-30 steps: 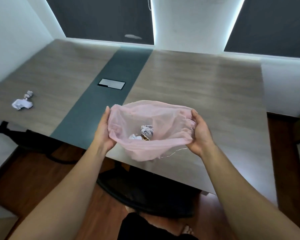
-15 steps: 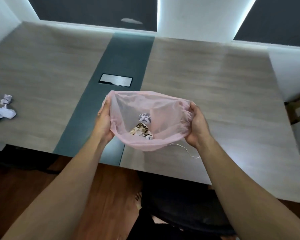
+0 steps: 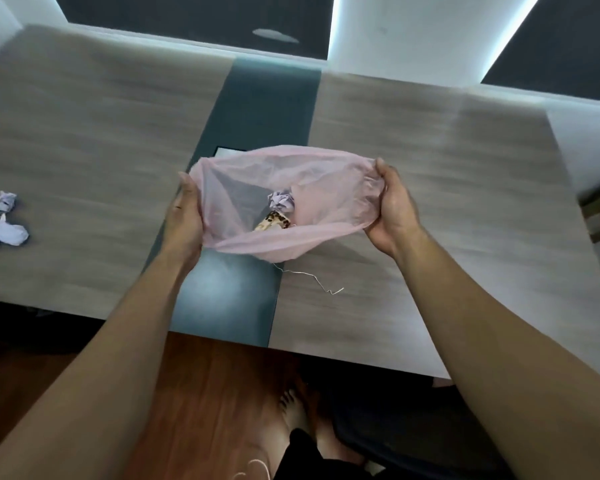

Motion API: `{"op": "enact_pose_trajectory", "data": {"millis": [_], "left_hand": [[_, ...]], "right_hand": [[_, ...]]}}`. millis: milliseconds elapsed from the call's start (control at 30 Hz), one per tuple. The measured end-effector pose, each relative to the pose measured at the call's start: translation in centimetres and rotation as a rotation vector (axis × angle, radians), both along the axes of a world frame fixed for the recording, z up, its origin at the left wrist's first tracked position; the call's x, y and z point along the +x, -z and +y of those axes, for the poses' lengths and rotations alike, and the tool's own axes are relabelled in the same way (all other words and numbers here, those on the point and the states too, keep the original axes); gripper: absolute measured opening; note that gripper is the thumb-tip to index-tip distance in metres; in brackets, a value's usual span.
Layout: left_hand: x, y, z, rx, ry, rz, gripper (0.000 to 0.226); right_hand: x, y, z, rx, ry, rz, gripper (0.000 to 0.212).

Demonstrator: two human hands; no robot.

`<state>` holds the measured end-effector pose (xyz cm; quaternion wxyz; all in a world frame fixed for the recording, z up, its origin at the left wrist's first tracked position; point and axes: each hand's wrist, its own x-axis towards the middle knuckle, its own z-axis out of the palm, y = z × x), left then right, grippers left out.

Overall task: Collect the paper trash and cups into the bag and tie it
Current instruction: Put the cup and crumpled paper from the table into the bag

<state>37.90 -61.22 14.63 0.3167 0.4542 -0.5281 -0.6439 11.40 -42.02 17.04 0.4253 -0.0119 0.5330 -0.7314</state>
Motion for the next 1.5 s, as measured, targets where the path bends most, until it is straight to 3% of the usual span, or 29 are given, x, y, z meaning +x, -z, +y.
{"op": "enact_pose_trajectory", "data": {"millis": [67,167,333,467,667,733,867,1000,1100,1200,1367,1500], "left_hand": [[1.2,1.8,0.5,-0.037,0.022,-0.120,0.063],[2.8,4.9,1.6,0.058,0.110,-0.158,0.053],[5.0,9.5,2.3,0.167,0.145,-0.175,0.056],[6.1,11.0,2.5,0.185,0.065,-0.185,0.052],[7.1,10.8,4.7,0.247,0.072,-0.328,0.093],[7.4,10.5,6.5,0.202,0.052,-0.393,0.104],[8.1,9.2,10.7,0.009,-0.055,-0.461,0.095],[8.7,6.8,17.7,-0.382,-0.136,-0.475,0.042],[8.4,5.9,22.9,-0.524,0.064,-0.441,0.019],[7.8,6.3,27.6,-0.588,0.362,-0.448,0.016],[7.2,7.1,35.1,-0.636,0.850,-0.519,0.045],[5.9,7.8,39.9,-0.629,1.106,-0.647,0.066]], "right_hand": [[0.5,2.2,0.1,0.060,-0.026,0.007,0.045],[2.0,6.0,1.6,0.231,-0.053,-0.035,0.057],[4.1,10.2,4.1,0.311,-0.087,-0.097,0.051],[5.0,9.3,5.3,0.302,-0.117,-0.085,0.041],[6.0,7.1,9.2,0.414,-0.177,0.035,0.030],[6.0,7.0,11.2,0.436,-0.202,0.058,0.032],[6.2,6.8,15.5,0.457,-0.224,0.079,0.057],[7.3,6.4,20.4,0.454,-0.260,0.119,0.067],[8.8,6.2,24.4,0.482,-0.335,0.180,0.063],[10.4,6.3,28.7,0.532,-0.427,0.279,0.038],[11.9,8.8,36.0,0.671,-0.618,0.514,0.033],[13.0,9.9,41.3,0.809,-0.750,0.677,0.036]]}}
